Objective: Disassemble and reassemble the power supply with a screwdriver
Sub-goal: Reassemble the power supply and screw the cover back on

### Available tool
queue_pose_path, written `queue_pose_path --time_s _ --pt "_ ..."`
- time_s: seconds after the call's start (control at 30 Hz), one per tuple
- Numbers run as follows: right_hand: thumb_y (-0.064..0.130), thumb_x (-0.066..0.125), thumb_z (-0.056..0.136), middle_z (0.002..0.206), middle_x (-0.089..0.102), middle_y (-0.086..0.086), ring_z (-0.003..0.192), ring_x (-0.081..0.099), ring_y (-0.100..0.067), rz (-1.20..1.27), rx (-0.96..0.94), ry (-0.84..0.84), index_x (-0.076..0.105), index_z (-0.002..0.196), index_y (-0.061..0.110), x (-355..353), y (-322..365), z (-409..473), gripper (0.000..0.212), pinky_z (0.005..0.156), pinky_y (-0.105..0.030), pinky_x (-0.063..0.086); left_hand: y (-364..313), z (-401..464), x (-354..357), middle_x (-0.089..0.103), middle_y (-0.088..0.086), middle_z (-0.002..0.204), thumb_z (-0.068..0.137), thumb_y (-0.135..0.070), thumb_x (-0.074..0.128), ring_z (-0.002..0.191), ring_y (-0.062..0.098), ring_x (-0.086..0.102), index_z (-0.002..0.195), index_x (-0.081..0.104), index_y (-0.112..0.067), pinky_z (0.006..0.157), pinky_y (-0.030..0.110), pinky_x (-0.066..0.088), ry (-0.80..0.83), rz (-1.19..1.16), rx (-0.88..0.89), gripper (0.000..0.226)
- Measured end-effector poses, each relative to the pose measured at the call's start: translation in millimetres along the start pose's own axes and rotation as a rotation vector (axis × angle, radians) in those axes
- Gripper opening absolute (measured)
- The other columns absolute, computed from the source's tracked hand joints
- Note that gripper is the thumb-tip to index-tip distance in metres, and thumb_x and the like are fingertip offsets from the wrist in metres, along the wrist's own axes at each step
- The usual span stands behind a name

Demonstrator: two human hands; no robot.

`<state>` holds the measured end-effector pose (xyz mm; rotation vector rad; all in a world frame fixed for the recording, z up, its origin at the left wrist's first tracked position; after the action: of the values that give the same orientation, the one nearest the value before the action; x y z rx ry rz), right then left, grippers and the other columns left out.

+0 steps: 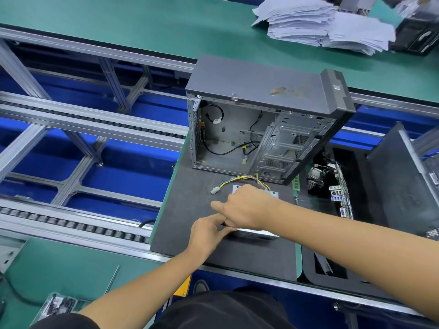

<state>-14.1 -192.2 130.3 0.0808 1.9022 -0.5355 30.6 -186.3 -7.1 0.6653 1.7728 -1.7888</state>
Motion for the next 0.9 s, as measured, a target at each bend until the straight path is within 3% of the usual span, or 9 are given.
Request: queue_pose_path --time_s 0.1,0.2,0.3,0.43,0.5,0.63,0.77,0.83,0.9 --pt "0.045 0.044 0.097 0.07 0.057 -0.006 0.043 0.023 -0.02 0.032 -0.111 0.036 0.034 0.104 0.019 0.7 4.5 -2.2 0.028 0.044 -0.031 0.015 -4.0 0.0 -1.4 0.055 -0.041 0.108 0.076 -0.037 0.083 0.078 -0.023 0.053 0.082 0.071 -0.04 0.059 -0.001 0.036 -0.051 0.026 0.064 0.013" --pt "0.039 0.035 0.1 0.08 0.053 -0.002 0.041 0.027 -0.023 -0.061 -0.279 0.014 0.038 0.119 0.025 -8.1 14.3 -6.4 0.024 0.043 -0.032 0.013 2.7 1.9 -2.3 0.071 -0.008 0.069 0.076 -0.046 0.08 0.071 0.006 0.064 0.078 0.076 -0.026 0.051 0.02 0.044 -0.084 0.026 0.018 0.021" --pt "0.022 0.039 0.102 0.085 0.064 -0.004 0.053 0.046 -0.03 -0.059 -0.339 0.07 0.04 0.117 0.023 -0.1 27.2 -8.2 0.016 0.045 -0.035 0.02 0.0 1.1 3.9 0.069 -0.001 0.065 0.087 -0.05 0.062 0.063 0.015 0.068 0.077 0.073 -0.016 0.055 0.027 0.05 -0.057 0.114 0.076 0.037" --pt "0.024 0.049 0.098 0.073 0.048 -0.006 0.054 0.035 -0.026 0.302 0.217 0.128 0.042 0.126 0.012 15.7 -16.6 2.6 0.031 0.047 -0.035 0.017 3.2 1.4 1.4 0.074 -0.017 0.078 0.081 -0.05 0.08 0.07 0.0 0.064 0.088 0.078 -0.032 0.059 0.015 0.044 -0.055 0.067 0.04 0.019" --pt "0.026 0.048 0.096 0.074 0.043 -0.006 0.061 0.043 -0.027 0.37 0.316 0.172 0.042 0.131 0.008 23.7 -25.7 1.0 0.04 0.049 -0.035 0.018 -0.1 1.6 1.6 0.075 -0.021 0.084 0.08 -0.049 0.081 0.077 -0.003 0.066 0.092 0.079 -0.034 0.063 0.014 0.048 -0.039 0.026 0.046 0.019" --pt "0.043 0.044 0.092 0.065 0.046 -0.006 0.05 0.047 -0.026 0.036 -0.006 0.027 0.038 0.128 0.014 -0.6 -14.9 -1.1 0.047 0.046 -0.032 0.034 -1.8 3.5 -0.1 0.072 -0.026 0.087 0.079 -0.046 0.082 0.072 -0.013 0.06 0.089 0.077 -0.035 0.062 0.005 0.041 -0.02 -0.002 0.049 0.016" --pt "0.024 0.047 0.093 0.089 0.064 -0.002 0.045 0.035 -0.026 -0.192 -0.528 0.108 0.04 0.126 0.028 1.8 11.3 -16.3 0.034 0.043 -0.032 0.015 0.3 4.4 3.6 0.073 -0.02 0.085 0.081 -0.053 0.078 0.076 0.001 0.068 0.092 0.076 -0.035 0.064 0.022 0.051 0.018 0.054 0.045 0.021" --pt "0.023 0.043 0.097 0.089 0.066 -0.001 0.053 0.04 -0.028 -0.164 -0.525 0.086 0.047 0.123 0.029 -0.2 13.1 -16.9 0.027 0.046 -0.032 0.009 2.2 4.8 4.4 0.073 -0.014 0.08 0.082 -0.06 0.073 0.076 0.006 0.067 0.089 0.075 -0.032 0.061 0.021 0.047 0.013 0.121 0.053 0.029" --pt "0.029 0.04 0.1 0.084 0.066 -0.005 0.059 0.041 -0.028 0.026 -0.258 0.065 0.05 0.119 0.024 1.7 2.7 -7.5 0.022 0.048 -0.033 0.01 1.1 4.2 2.5 0.074 -0.019 0.083 0.08 -0.059 0.076 0.08 0.002 0.066 0.09 0.077 -0.035 0.061 0.008 0.04 -0.013 0.113 0.048 0.027"
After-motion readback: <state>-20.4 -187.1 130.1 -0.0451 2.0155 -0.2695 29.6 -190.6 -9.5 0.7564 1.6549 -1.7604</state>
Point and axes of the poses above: each hand's wrist, its own z-axis towards the middle knuckle, its own x-axis out of the palm, y = z × x, the point moved 10 cm from there along z, towards the middle knuckle
